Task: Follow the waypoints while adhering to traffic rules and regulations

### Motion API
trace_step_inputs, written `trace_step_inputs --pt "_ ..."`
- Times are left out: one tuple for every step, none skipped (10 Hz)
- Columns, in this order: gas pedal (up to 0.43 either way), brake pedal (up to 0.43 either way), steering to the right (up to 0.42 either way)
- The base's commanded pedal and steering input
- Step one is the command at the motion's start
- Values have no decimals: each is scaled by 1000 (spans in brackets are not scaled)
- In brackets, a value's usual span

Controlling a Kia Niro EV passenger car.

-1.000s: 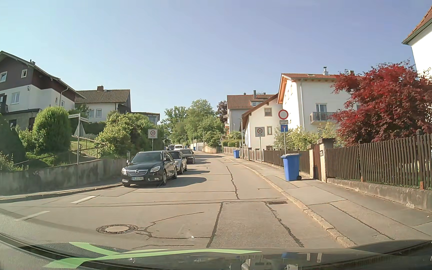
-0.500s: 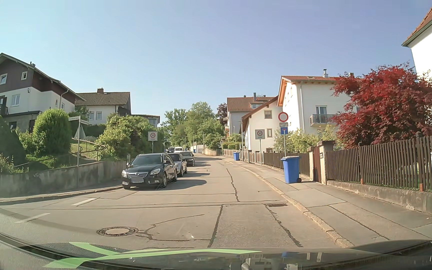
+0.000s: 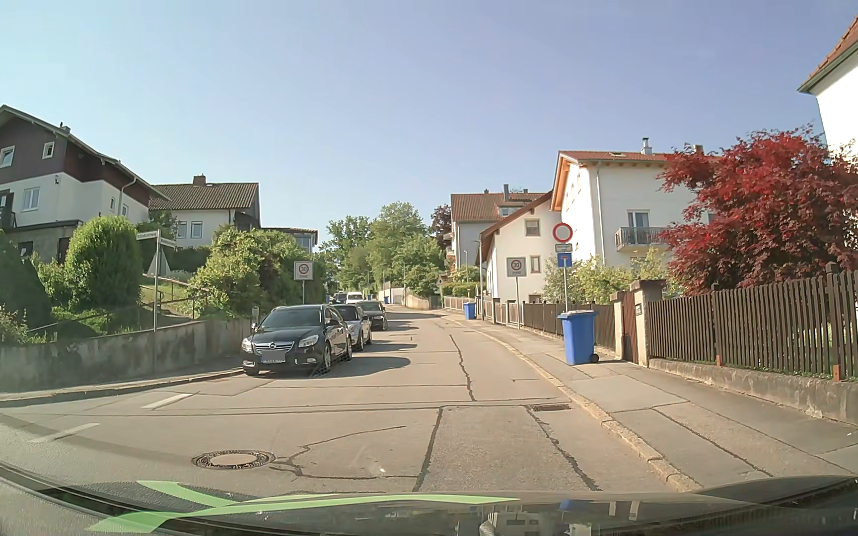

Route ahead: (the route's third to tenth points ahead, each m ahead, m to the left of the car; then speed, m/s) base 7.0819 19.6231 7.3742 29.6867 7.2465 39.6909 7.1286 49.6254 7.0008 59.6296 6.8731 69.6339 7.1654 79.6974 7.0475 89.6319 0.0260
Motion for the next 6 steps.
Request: trace_step_inputs --pt "118 372 13" --pt "118 366 15" --pt "118 366 18" --pt "118 360 19" --pt "118 360 19" --pt "118 360 19"
